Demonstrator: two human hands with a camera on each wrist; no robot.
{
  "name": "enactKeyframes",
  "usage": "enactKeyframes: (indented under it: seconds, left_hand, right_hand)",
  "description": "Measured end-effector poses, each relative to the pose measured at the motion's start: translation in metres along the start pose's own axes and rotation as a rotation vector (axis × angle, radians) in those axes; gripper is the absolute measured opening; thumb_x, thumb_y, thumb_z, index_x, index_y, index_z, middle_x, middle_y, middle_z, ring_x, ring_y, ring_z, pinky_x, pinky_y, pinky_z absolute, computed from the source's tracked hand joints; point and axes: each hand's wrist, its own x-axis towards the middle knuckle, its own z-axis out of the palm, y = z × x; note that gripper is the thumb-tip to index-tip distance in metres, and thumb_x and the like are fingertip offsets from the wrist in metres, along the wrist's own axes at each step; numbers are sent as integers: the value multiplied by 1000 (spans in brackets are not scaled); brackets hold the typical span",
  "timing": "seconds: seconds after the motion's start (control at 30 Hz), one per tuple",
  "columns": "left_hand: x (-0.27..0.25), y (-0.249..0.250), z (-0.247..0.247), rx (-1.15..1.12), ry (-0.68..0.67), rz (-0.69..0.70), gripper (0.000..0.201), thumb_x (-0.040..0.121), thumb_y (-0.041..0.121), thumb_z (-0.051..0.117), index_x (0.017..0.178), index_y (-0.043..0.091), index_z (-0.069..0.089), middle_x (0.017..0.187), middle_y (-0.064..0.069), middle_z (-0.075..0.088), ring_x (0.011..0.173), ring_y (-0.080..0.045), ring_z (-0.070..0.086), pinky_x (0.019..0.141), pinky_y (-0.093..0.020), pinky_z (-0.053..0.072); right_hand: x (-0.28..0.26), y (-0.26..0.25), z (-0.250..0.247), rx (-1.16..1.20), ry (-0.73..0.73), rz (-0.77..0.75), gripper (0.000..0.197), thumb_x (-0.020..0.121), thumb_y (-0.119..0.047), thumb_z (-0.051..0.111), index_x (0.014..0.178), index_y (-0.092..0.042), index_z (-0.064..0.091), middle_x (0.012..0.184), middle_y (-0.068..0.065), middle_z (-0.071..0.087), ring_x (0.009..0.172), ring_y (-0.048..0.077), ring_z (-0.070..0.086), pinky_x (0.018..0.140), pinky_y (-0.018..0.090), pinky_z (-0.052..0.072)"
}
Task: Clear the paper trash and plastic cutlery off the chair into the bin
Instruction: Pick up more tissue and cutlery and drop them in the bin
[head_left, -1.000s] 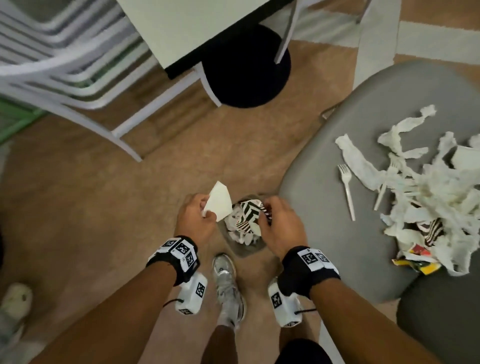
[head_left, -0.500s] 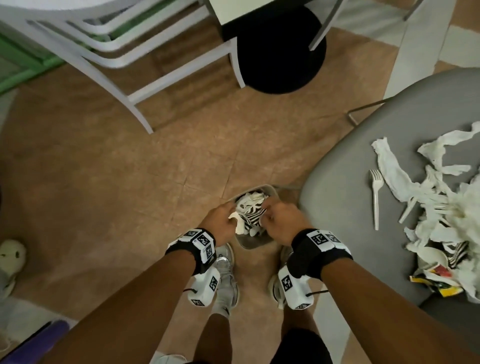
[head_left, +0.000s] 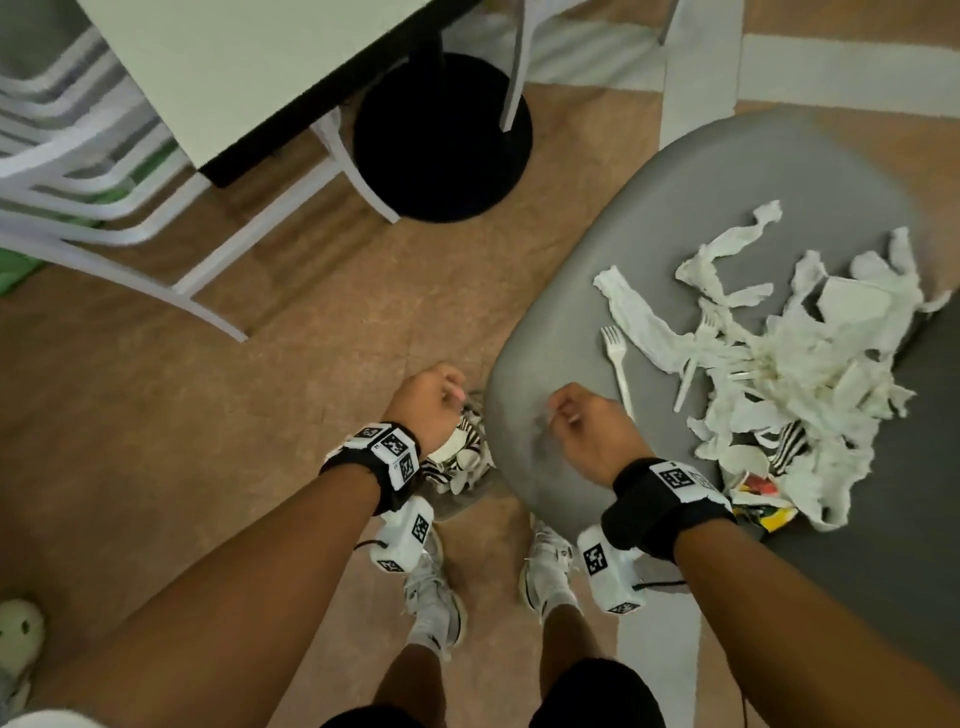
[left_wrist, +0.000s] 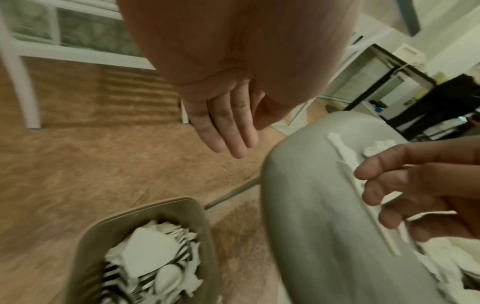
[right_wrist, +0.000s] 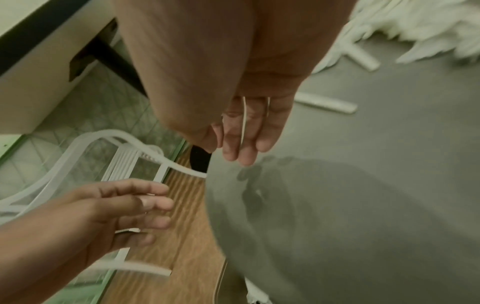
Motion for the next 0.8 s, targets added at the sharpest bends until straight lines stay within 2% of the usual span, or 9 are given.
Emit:
enactKeyframes:
  seconds: [0.07,0.13,0.23,0.33,0.4,0.5,0.57,0.67,0.8]
  left_hand:
    - [9,40,20,61,25,90,29,84,3,51,105,19,64,85,9,69,84,-16,67,85,-34,55]
    - [19,78,43,162,28,220,27,87,8,51,108,18,63,92,3,70,85,-20,67,84,-35,54]
    - [33,130,87,349,-55,355,25,86,17,51,110,22,55,107,0,64,95,-25,64,84,-41,53]
    - [38,163,131,562,-136,209,44,87,36,58,122,16,41,118,-8,60,106,-35,62,83,-41,51]
    - [39,171,153,665,-166,124,55,88,43,61,125,10,36,123,-13,59,108,-38,62,82,-42,48]
    - [44,170,170,773,-123,158,44,90,34,60,117,10,36,114,-16,63,99,-38,65,75,-41,50]
    - [50,172,171,760,-95,142,39,87,26,59,114,10,35,107,-16,66,93,-38,66,73,-40,51]
    - [57,182,165,650,-40,88,37,84,17,57,112,10,34,106,-17,64,93,-41,64,75,-43,52]
    - [65,203,165,437,125,187,31,87,10,49,113,10,32,107,-17,60,86,-46,61,70,-45,49]
  right_hand:
    - [-3,19,-26,22,42,34,18,92,-19,54,108,-21,62,91,-6,66,87,18,63,82,29,49]
    - [-4,40,-51,45,80,53,17,93,-17,55,108,-19,63,93,-5,67,87,16,64,79,26,47]
    - [-5,78,-87,63,153,94,17,92,-21,55,108,-20,63,101,1,70,92,22,66,85,33,52]
    - [-6,114,-116,74,203,140,14,93,-25,54,105,-24,62,101,0,71,90,23,67,83,35,53]
    - [-5,132,-128,82,222,160,13,93,-25,54,104,-24,62,99,0,71,89,22,66,83,35,53]
    - [-2,150,-144,62,244,176,18,93,-28,51,108,-26,61,102,-2,70,92,21,65,86,38,53]
    - [2,159,-154,63,293,186,20,94,-28,50,111,-25,60,106,-2,70,94,21,65,86,38,54]
    - [10,170,-173,32,416,215,23,94,-26,51,115,-22,59,112,-1,64,98,22,62,86,41,54]
    - [24,185,-202,-65,544,267,34,92,-19,54,126,-18,53,133,4,47,107,29,59,86,44,53]
